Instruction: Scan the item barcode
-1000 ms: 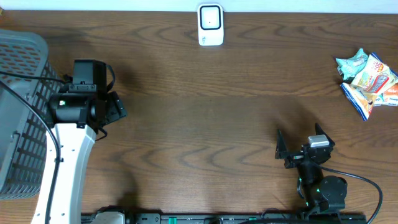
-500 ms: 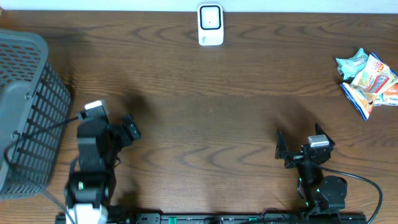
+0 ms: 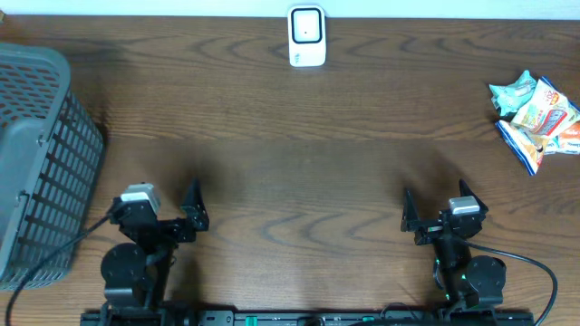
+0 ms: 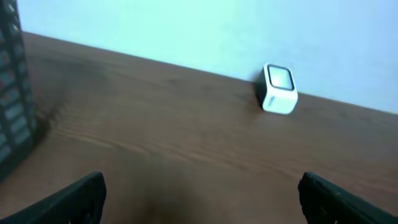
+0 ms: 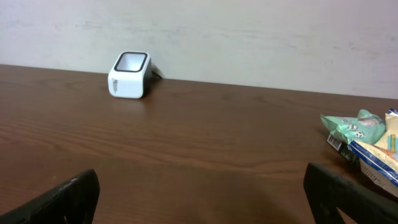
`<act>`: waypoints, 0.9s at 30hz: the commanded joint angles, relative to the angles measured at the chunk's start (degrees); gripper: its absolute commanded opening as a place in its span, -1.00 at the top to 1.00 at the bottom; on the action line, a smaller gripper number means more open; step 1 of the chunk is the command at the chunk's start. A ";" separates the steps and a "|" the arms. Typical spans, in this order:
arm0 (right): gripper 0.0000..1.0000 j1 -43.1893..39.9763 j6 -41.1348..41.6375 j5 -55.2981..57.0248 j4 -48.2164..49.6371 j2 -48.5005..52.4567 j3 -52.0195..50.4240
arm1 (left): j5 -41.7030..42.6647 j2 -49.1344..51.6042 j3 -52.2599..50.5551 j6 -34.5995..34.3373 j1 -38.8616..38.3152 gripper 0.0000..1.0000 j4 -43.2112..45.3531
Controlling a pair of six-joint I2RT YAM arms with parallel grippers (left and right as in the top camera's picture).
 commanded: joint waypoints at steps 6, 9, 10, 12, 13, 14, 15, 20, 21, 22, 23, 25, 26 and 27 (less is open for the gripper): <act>-0.99 -0.35 -0.48 -0.11 -0.26 -0.35 -0.09 | 1.77 -5.31 -2.27 1.40 0.13 -0.95 -3.39; -0.99 -0.35 -0.48 -0.11 -0.24 -0.35 -0.09 | 1.75 -6.34 -3.13 3.21 0.13 -0.95 -3.06; -0.99 -0.37 -0.48 -0.11 -0.26 -0.35 -0.09 | 1.97 -6.91 -3.63 4.13 0.15 -0.96 -2.67; -0.99 -0.35 -0.48 -0.11 -0.26 -0.35 -0.09 | 2.16 -8.33 -4.92 5.51 0.15 -0.95 -0.94; -0.99 -0.35 -0.48 -0.11 -0.26 -0.35 -0.09 | 2.84 -9.11 -5.62 6.69 0.15 -0.96 0.11; -0.98 -0.35 -0.48 -0.11 -0.26 -0.35 -0.09 | 4.28 -10.08 -6.56 8.76 0.13 -0.96 1.79; -0.99 -0.35 -0.48 -0.11 -0.26 -0.35 -0.09 | 5.33 -9.99 -7.21 10.21 0.15 -0.96 3.48; -0.98 -0.35 -0.48 -0.11 -0.26 -0.35 -0.09 | 7.06 -9.92 -11.17 12.13 0.15 -0.95 11.91; -0.98 -0.35 -0.48 -0.11 -0.24 -0.35 -0.11 | 7.04 -9.92 -12.17 12.13 0.15 -0.95 13.81; -0.98 -0.37 -0.48 -0.11 -0.24 -0.35 -0.11 | 6.82 -9.92 -12.81 12.11 0.15 -0.95 14.99; -0.99 -0.35 -0.48 -0.11 -0.26 -0.35 -0.09 | 6.82 -9.97 -13.40 12.11 0.15 -0.95 16.06; -0.99 -0.35 -0.48 -0.11 -0.26 -0.35 -0.09 | 6.80 -9.97 -14.53 12.13 0.15 -0.95 18.18; -0.99 -0.35 -0.48 -0.11 -0.26 -0.35 -0.09 | 6.75 -9.97 -15.06 12.11 0.15 -0.95 19.10; -0.98 -0.37 -0.48 -0.11 -0.24 -0.35 -0.09 | 6.60 -9.97 -15.76 12.09 0.15 -0.95 20.41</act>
